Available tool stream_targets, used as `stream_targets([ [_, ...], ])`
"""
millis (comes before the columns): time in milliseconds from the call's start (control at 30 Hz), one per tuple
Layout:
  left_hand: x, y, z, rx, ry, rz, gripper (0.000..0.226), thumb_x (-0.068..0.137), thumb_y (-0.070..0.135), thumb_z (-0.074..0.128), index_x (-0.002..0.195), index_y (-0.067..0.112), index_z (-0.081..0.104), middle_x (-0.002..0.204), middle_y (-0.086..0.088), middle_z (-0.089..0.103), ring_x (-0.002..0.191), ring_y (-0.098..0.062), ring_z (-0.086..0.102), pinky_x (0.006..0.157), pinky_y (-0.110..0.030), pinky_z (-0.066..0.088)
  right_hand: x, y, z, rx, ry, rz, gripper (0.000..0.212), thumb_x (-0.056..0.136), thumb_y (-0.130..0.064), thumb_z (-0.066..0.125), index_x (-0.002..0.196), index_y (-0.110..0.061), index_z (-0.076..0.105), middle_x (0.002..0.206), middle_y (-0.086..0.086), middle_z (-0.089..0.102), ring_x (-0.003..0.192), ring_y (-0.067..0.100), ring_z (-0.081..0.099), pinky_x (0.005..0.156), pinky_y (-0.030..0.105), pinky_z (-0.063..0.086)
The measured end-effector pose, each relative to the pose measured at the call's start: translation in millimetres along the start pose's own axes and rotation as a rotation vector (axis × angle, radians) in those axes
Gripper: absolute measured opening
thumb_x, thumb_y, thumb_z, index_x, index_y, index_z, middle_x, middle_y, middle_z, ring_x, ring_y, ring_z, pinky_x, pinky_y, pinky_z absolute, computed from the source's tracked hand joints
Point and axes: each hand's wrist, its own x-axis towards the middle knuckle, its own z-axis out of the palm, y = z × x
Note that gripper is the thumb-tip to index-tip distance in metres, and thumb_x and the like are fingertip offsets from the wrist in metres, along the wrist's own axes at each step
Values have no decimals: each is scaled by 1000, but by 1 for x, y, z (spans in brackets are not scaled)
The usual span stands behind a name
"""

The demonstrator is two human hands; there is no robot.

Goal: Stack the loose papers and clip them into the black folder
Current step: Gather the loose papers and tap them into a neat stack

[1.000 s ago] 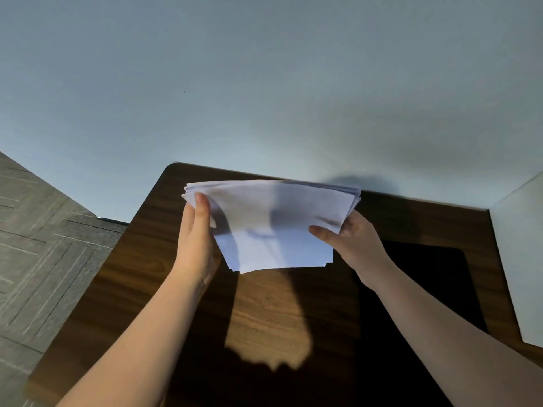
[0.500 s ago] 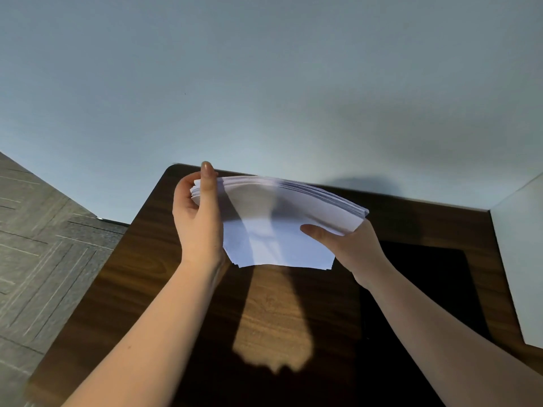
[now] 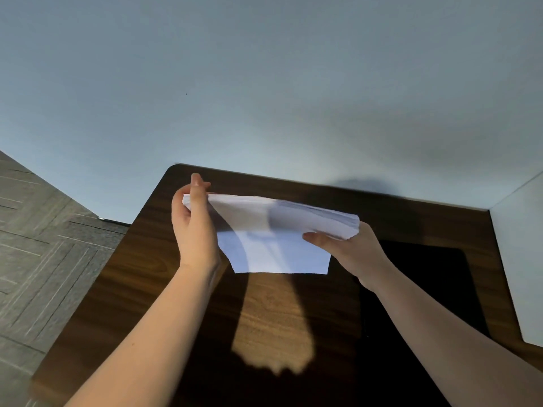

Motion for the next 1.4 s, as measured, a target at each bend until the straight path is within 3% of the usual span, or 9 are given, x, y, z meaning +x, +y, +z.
stream_targets([
  [133, 2, -13, -3, 16, -151, -23, 62, 82, 65, 50, 94, 5, 59, 79, -6, 59, 75, -12, 58, 66, -15, 46, -1, -2, 3, -103, -114, 7, 28, 78, -5, 73, 83, -32, 71, 82, -15, 70, 76, -6, 64, 64, 6, 49],
  [333, 13, -36, -31, 297, -582, -133, 49, 77, 11, 76, 122, 15, 58, 106, 6, 68, 98, -1, 65, 67, -4, 49, 0, -5, -2, -85, 41, 1, 16, 83, -22, 69, 76, -37, 69, 96, 16, 73, 90, 31, 64, 80, 42, 54],
  [433, 12, -46, -32, 300, -551, -193, 46, 75, 18, 76, 119, 16, 63, 107, 8, 71, 92, 5, 68, 68, -6, 53, 0, -6, 1, -50, 24, 33, 16, 83, -23, 69, 83, -40, 69, 101, 0, 74, 99, 19, 67, 95, 45, 52],
  [667, 7, -47, -18, 167, -505, -266, 36, 64, 26, 87, 95, 18, 72, 89, 9, 79, 89, -9, 73, 66, -15, 56, 3, -9, -7, 29, 95, 14, 14, 84, -18, 68, 84, -31, 72, 106, 19, 71, 103, 37, 65, 93, 55, 51],
  [900, -6, -55, -16, 88, -498, -307, 50, 63, 30, 81, 110, 20, 67, 103, 1, 75, 98, -13, 71, 76, -24, 57, -9, 4, -7, -50, 42, 43, 20, 79, -20, 73, 81, -40, 68, 81, -21, 73, 80, -9, 67, 75, 13, 52],
  [1067, -3, -49, -2, 136, -374, -383, 36, 67, 26, 84, 99, 16, 71, 93, 1, 77, 91, -18, 72, 79, -31, 56, -1, -2, -12, -131, 143, 106, 18, 85, -25, 66, 69, -32, 62, 86, 4, 70, 94, 29, 67, 82, 39, 53],
  [1167, -1, -44, 14, 220, -473, -467, 39, 63, 37, 86, 94, 16, 76, 96, 3, 78, 95, -18, 71, 87, -37, 54, 7, -2, -26, -138, 143, 136, 12, 88, -24, 62, 78, -31, 64, 91, -2, 69, 97, 25, 66, 87, 40, 52],
  [1300, -11, -48, 40, 304, -514, -541, 46, 68, 40, 82, 102, 10, 74, 82, 7, 76, 80, -15, 70, 65, -21, 52, 4, 17, -56, -30, 81, 297, 25, 87, -13, 64, 111, -17, 64, 110, 7, 70, 99, 23, 66, 95, 40, 50],
  [1400, -24, -67, 60, 389, -525, -558, 40, 68, 46, 80, 82, 10, 72, 41, 12, 50, 46, -16, 41, 40, -15, 27, -6, 32, -77, -34, 91, 363, 33, 87, -11, 64, 119, -13, 61, 117, 11, 66, 97, 24, 64, 91, 37, 49],
])
